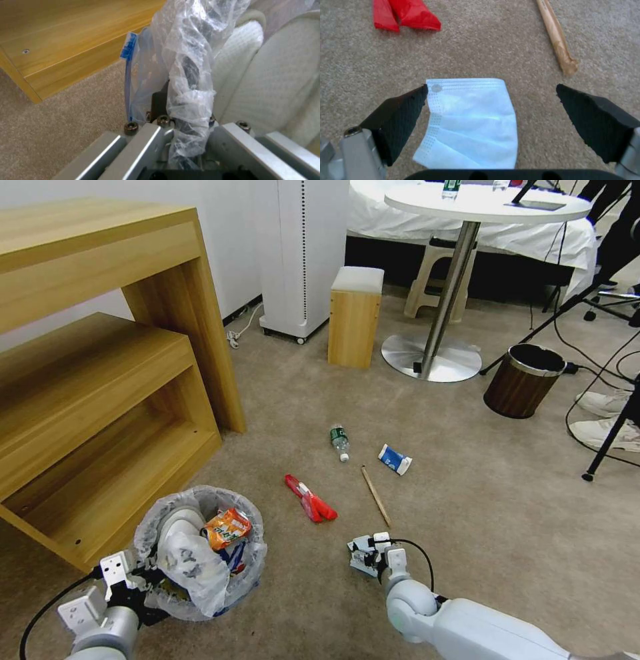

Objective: Pick up the trash bin and place the garbage on the floor into it.

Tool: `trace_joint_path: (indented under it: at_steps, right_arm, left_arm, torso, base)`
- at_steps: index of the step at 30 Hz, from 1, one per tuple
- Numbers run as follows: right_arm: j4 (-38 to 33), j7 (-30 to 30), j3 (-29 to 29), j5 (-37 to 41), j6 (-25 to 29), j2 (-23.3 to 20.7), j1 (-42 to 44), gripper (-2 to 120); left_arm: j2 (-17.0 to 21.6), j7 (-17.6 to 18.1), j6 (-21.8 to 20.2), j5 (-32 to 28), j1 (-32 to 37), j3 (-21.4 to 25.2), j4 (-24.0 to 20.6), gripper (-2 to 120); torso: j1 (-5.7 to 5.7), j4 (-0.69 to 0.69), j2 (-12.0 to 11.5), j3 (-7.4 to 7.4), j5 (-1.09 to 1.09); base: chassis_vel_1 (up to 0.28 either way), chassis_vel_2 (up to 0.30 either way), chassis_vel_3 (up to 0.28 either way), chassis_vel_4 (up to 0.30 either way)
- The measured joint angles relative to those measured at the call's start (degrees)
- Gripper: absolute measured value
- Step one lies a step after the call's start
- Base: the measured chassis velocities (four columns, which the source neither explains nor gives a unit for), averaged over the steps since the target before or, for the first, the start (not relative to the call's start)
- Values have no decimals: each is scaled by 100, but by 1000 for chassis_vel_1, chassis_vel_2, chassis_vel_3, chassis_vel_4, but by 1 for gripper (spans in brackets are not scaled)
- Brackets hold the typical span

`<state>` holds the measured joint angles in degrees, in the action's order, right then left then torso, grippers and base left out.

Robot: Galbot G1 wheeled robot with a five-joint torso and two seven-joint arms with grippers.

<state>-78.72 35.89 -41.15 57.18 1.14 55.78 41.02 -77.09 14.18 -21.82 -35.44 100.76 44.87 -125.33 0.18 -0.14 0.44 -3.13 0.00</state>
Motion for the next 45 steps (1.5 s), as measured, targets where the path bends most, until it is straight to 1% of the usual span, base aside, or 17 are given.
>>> trace_joint_path:
  at_steps: [8,9,14,15,22,24,28,34,35,36,37,40,42,44,45]
  right_arm:
    - [283,-50,-62,-181,110,122,2,98]
    - [331,-57,-70,-231,149,141,10,96]
    - [349,-65,-74,-287,187,145,3,94]
    - [313,-73,-75,-333,206,128,-23,92]
    - [-38,-82,-42,-420,175,6,-102,95]
    - [-38,-82,-49,-423,167,5,-104,95]
    - [140,-105,-105,-447,165,87,-107,95]
    - [518,-154,-209,-472,134,378,-92,93]
    - [689,-168,-218,-495,126,503,-82,93]
    - [689,-168,-218,-495,126,503,-82,93]
    - [807,-173,-225,-523,124,575,-72,92]
    - [859,-174,-225,-584,124,596,-44,90]
    - [834,-164,-198,-622,124,531,13,84]
    - [819,-151,-189,-640,127,507,34,82]
    - [778,-129,-158,-704,145,443,93,78]
  left_arm:
    - [5,0,10,-9,-20,-13,-2,0]
    - [2,-3,12,-9,-31,-20,4,0]
    - [2,-7,14,-9,-37,-24,14,0]
    - [6,-10,14,-9,-43,-23,25,0]
    - [11,-15,20,-16,-79,-11,38,0]
    - [15,-15,22,-24,-79,-9,34,0]
    - [12,-15,24,-33,-64,-17,-9,0]
    - [5,-20,29,-38,-8,-36,-75,0]
    - [20,-23,34,-47,-6,-50,-83,0]
    - [20,-23,34,-47,-6,-50,-83,0]
    - [34,-29,37,-53,-2,-54,-84,0]
    - [62,-29,41,-79,-5,-40,-85,0]
    - [99,-28,42,-113,-28,-15,-84,0]
    - [105,-27,42,-119,-39,-13,-79,0]
    - [108,-26,43,-125,-76,-17,-49,0]
  torso:
    - [0,0,0,0,0]
    - [0,-1,0,0,0]
    - [0,-1,0,0,0]
    - [0,0,0,0,0]
    - [0,0,0,0,0]
    - [0,0,0,0,0]
    - [0,-1,0,0,0]
    - [0,0,0,0,0]
    - [0,0,0,0,0]
    - [0,0,0,0,0]
    - [0,0,0,0,0]
    - [0,0,0,0,0]
    - [0,1,0,0,1]
    - [0,0,0,0,0]
    - [0,0,0,0,0]
  base:
    - [0,0,0,0]
    - [0,0,0,0]
    - [0,0,0,0]
    - [0,0,0,0]
    - [0,0,0,0]
    - [0,0,0,0]
    - [0,0,0,0]
    - [0,0,0,0]
    - [0,0,0,0]
    - [0,0,0,0]
    - [0,0,0,0]
    - [0,0,0,0]
    - [0,0,0,0]
    - [0,0,0,0]
    - [0,0,0,0]
